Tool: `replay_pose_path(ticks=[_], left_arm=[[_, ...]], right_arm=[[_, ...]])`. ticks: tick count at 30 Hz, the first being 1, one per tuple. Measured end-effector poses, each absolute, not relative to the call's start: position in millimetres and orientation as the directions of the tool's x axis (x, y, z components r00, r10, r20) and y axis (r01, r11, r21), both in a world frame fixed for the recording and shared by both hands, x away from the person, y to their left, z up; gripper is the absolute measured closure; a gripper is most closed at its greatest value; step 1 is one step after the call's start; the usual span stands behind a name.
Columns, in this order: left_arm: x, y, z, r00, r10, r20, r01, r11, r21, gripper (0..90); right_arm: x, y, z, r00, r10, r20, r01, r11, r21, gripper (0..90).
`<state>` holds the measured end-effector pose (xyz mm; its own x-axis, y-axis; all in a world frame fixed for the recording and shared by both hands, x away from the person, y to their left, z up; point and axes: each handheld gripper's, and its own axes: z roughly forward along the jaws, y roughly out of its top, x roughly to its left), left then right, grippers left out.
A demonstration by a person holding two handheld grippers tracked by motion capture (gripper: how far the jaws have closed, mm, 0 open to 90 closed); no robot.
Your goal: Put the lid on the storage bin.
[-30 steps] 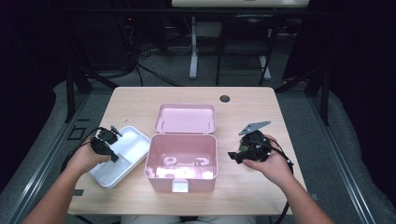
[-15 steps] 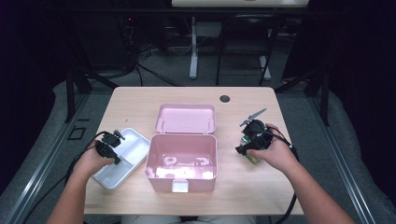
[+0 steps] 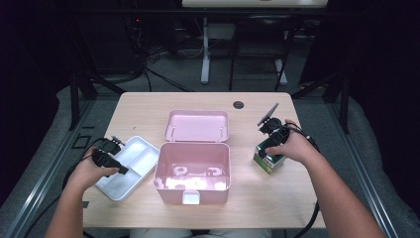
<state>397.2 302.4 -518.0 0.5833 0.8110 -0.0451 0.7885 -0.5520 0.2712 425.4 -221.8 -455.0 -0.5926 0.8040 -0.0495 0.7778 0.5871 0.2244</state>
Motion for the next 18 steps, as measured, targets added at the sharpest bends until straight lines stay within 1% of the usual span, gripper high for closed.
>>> replay_pose_path(ticks=[2, 4, 6, 9, 11, 16, 18], left_arm=[[396.8, 303.0, -519.2, 0.588, 0.806, -0.069, 0.786, -0.55, 0.283, 46.4], [396.7, 303.7, -520.7, 0.57, 0.818, -0.081, 0.8, -0.53, 0.281, 46.6], [397.1, 305.5, -520.3, 0.57, 0.818, -0.081, 0.801, -0.531, 0.277, 47.0], [396.7, 306.8, -518.6, 0.579, 0.811, -0.088, 0.795, -0.536, 0.284, 46.7], [396.0, 306.9, -517.9, 0.566, 0.818, -0.105, 0.806, -0.521, 0.283, 46.4], [396.1, 309.6, -516.6, 0.56, 0.822, -0.106, 0.806, -0.51, 0.3, 45.2], [395.7, 310.1, -516.8, 0.553, 0.825, -0.114, 0.811, -0.501, 0.303, 44.9]], right_arm=[[431.4, -221.5, -457.4, -0.592, 0.805, -0.044, 0.784, 0.588, 0.2, 6.6], [437.0, -221.7, -461.0, -0.591, 0.804, -0.056, 0.787, 0.591, 0.177, 2.2], [441.2, -222.4, -465.1, -0.592, 0.803, -0.065, 0.79, 0.594, 0.151, 0.0], [445.3, -224.9, -471.6, -0.597, 0.8, -0.064, 0.791, 0.6, 0.121, 0.0], [447.3, -226.5, -475.4, -0.596, 0.801, -0.057, 0.794, 0.598, 0.107, 0.0], [451.4, -231.2, -480.0, -0.587, 0.809, -0.029, 0.803, 0.587, 0.108, 0.2], [452.8, -233.5, -482.4, -0.588, 0.809, -0.013, 0.804, 0.586, 0.103, 4.1]])
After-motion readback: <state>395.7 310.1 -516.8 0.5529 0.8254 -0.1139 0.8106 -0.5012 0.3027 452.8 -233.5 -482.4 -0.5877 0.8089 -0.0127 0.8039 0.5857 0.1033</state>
